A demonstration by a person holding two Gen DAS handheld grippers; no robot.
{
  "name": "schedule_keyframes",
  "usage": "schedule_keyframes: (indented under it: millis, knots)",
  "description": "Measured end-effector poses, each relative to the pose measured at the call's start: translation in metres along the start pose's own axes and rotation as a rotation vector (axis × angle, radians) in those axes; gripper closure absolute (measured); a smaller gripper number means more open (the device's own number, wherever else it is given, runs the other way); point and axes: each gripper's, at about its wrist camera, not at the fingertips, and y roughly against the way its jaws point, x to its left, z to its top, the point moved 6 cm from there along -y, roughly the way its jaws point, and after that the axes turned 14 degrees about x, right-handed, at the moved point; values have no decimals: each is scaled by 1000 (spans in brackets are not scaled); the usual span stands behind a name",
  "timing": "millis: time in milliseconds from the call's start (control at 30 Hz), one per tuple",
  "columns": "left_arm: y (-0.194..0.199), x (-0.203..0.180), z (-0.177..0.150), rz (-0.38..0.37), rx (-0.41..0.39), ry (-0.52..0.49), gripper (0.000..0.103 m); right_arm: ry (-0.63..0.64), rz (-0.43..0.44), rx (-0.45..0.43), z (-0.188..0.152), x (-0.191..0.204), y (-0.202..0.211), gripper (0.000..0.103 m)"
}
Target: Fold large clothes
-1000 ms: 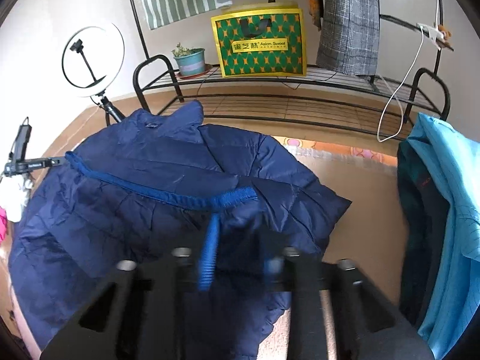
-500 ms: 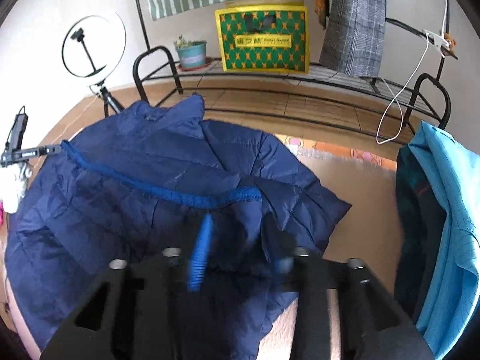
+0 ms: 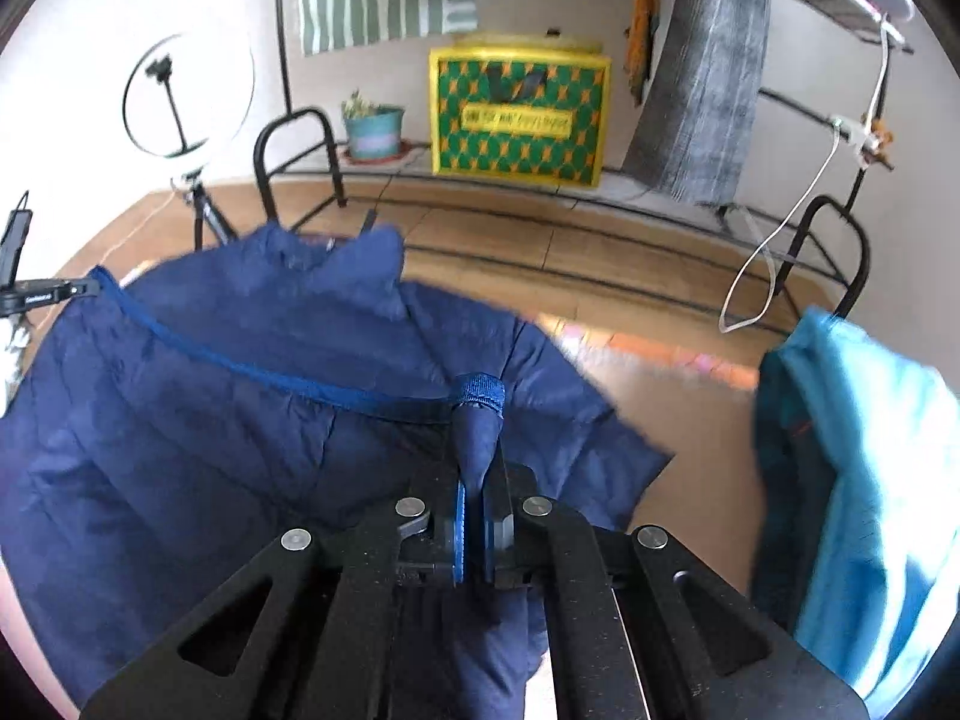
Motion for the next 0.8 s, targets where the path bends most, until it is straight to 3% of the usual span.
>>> schedule_keyframes:
  millis: [200,433,667,800]
  knots:
    - [-4,-5,48,78,-24,-10,101,-33,-50,-50,47,-15,-3,101]
    - [-65,-2,94,164,-10,5,101,-40,-140,-20,82,-33,-70,101]
    - [-127,5,92,194,65,10,101,12,-183,106,84,-37,-130,101]
    - [-146,9,90,220,83,31,91,31,-174,159,85,-37,-147,101]
